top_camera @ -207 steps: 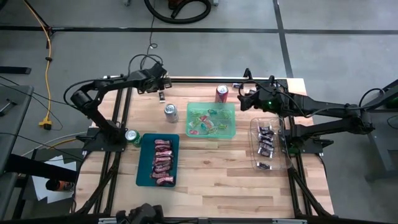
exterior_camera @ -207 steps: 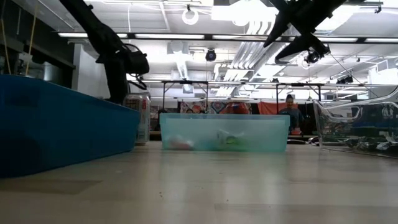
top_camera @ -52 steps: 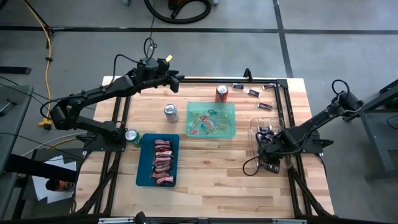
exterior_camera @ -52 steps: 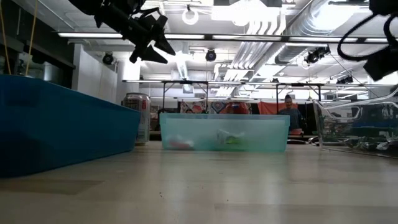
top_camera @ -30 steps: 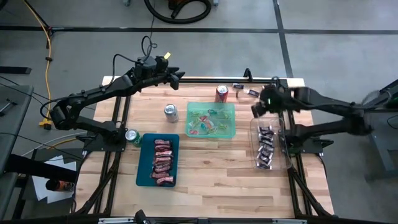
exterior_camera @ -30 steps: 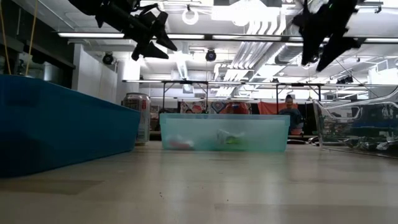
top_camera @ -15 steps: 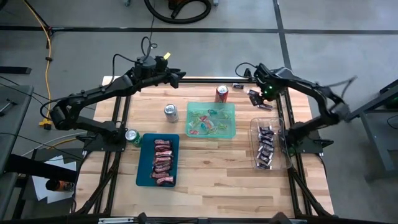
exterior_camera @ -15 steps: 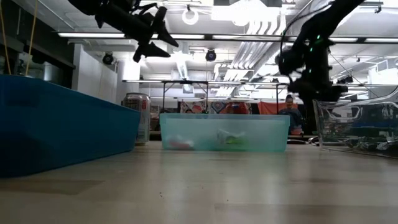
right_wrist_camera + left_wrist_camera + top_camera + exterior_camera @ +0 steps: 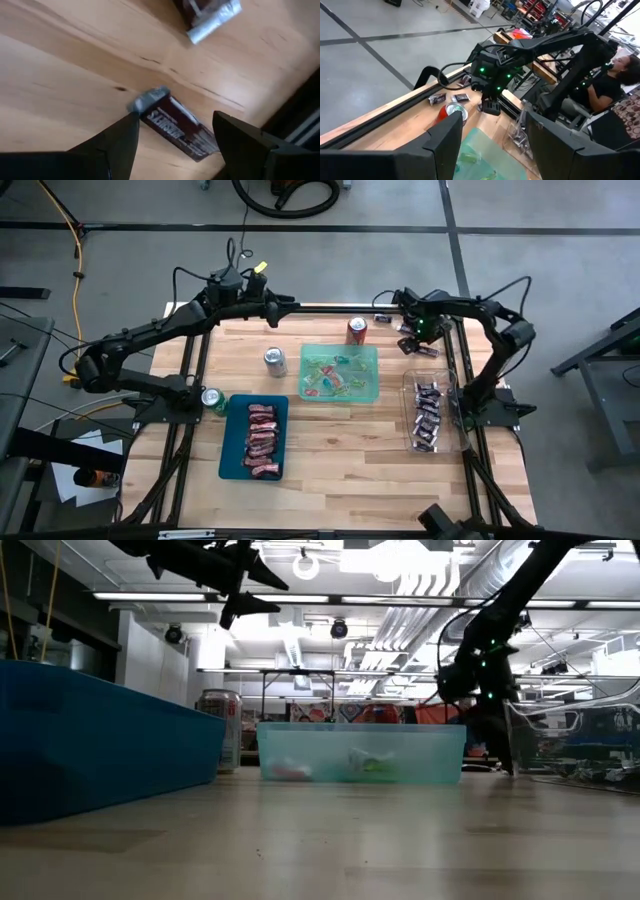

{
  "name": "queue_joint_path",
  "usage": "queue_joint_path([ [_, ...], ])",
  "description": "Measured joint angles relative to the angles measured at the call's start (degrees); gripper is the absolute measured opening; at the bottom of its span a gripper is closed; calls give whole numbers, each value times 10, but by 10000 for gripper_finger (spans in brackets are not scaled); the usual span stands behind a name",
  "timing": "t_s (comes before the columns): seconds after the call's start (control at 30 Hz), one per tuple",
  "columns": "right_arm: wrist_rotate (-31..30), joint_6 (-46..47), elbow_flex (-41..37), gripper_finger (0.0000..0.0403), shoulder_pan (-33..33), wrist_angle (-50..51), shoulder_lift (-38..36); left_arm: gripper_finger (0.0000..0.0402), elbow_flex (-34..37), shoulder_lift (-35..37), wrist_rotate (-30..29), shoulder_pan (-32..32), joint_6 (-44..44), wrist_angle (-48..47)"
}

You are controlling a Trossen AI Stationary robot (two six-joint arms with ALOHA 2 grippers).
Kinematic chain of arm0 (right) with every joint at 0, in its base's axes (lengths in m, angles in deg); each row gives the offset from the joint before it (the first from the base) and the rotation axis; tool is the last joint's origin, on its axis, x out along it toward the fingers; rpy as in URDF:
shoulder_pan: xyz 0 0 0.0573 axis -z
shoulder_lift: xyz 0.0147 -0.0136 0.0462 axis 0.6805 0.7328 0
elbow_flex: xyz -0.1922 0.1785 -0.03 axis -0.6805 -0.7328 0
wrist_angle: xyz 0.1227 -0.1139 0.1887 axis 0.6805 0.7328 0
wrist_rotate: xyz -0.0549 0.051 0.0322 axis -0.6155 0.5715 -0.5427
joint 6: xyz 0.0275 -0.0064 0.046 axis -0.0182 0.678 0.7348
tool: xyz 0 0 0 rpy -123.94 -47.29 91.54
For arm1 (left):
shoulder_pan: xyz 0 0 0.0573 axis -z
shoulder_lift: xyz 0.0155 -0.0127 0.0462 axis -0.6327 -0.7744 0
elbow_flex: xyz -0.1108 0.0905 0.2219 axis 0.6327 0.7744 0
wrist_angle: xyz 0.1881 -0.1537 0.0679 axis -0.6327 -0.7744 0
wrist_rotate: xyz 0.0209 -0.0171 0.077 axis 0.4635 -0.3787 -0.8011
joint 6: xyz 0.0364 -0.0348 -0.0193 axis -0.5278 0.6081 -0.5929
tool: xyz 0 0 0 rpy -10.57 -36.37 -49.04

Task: Organize candy in baskets
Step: Put the white brown chocolate into the transparent bin

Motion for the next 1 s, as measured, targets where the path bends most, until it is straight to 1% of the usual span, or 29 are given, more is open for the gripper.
queue_joint_path([
  [0.07, -23, -2, 0, 248, -10, 5, 9, 203, 0, 0, 0, 0, 0, 0],
  [0.2, -46, -7, 1, 248, -23, 13, 22, 203, 0, 0, -1, 0, -3, 0],
  [0.43, -38, 3, 1, 247, -26, 8, 24, 203, 0, 0, -3, 0, -10, 0],
  [0.53, -37, 2, 1, 234, -27, 7, 24, 203, 0, 0, -4, 0, -10, 0],
  [0.57, -36, -2, 1, 222, -27, 9, 24, 203, 0, 0, -4, 0, -13, 0],
  [0.63, -31, -13, 0, 187, -28, 13, 24, 203, 0, 0, -4, 0, -20, 0],
  [0.73, -20, -16, 0, 105, -33, 17, 24, 203, 0, 0, -4, 0, -28, 0],
  [0.8, 11, -7, -2, 39, -39, 21, 25, 203, 0, 0, -4, 0, -30, 0],
  [0.83, 15, 0, -1, 21, -43, 19, 27, 203, 0, 0, -4, 0, -30, 0],
  [0.87, 23, 3, -1, 15, -48, 17, 25, 203, 0, 0, -3, 0, -31, 0],
  [0.93, 26, 2, -2, 19, -62, 17, 21, 203, 0, 0, -3, 0, -34, 0],
  [1.0, 42, -6, -2, 10, -77, 16, 6, 203, 0, -1, -3, 0, -36, 0],
])
